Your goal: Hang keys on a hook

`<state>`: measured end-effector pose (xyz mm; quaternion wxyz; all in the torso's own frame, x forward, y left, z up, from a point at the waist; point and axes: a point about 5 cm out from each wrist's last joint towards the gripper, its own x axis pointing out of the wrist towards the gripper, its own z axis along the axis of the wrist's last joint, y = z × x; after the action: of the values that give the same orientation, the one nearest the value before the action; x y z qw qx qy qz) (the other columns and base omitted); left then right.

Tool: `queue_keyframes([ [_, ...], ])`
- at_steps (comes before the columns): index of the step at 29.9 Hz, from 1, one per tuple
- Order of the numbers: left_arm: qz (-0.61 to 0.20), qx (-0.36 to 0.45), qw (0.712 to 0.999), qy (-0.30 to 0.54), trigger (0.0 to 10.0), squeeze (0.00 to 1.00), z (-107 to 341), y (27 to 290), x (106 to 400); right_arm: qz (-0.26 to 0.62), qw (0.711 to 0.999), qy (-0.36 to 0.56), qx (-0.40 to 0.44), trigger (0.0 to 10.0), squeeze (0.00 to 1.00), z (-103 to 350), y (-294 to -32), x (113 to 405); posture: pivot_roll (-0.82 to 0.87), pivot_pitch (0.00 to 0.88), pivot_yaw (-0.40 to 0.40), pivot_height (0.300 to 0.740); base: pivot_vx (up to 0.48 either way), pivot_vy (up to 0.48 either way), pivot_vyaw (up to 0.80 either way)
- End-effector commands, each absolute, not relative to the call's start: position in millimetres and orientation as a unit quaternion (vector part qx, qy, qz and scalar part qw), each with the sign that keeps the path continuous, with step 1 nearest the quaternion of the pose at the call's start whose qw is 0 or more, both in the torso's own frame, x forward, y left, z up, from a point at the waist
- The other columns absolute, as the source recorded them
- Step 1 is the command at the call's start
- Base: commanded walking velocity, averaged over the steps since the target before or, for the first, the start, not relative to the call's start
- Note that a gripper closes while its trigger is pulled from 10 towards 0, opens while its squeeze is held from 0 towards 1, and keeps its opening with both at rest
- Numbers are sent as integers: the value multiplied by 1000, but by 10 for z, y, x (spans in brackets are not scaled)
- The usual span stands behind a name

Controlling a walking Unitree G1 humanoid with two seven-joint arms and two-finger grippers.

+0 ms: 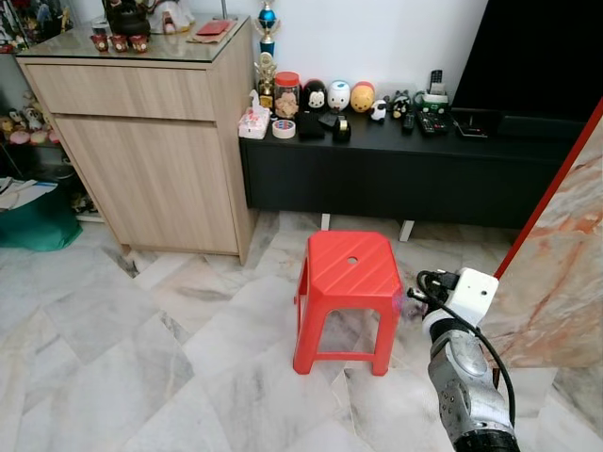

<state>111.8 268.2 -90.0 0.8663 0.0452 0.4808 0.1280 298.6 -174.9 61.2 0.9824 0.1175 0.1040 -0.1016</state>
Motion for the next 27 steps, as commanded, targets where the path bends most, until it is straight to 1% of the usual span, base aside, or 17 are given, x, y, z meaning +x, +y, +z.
queue_keyframes([
  [1, 130, 49, 865, 482, 10000, 0, -894, 2723, 1083, -103, 985, 87, 109, 10000, 0, 677, -1776, 3008, 100, 0, -61, 729, 0, 0, 0],
  [3, 132, 50, 866, 480, 10000, 0, -891, 2733, 1079, -99, 986, 85, 101, 10000, 0, 683, -1761, 3016, 99, 0, -62, 729, 0, 0, 0],
  [6, 132, 49, 866, 480, 10000, 0, -894, 2726, 1074, -98, 987, 84, 99, 10000, 0, 685, -1756, 3015, 98, 0, -64, 729, 0, -288, 0],
  [16, 125, 48, 866, 482, 10000, 0, -920, 2652, 1067, -100, 987, 84, 95, 10000, 0, 674, -1768, 3010, 95, 0, -65, 729, 0, -405, 0],
  [27, 121, 52, 866, 483, 10000, 0, -928, 2627, 1067, -95, 987, 85, 97, 10000, 0, 664, -1721, 3021, 97, 0, -57, 729, 0, -469, 0],
])
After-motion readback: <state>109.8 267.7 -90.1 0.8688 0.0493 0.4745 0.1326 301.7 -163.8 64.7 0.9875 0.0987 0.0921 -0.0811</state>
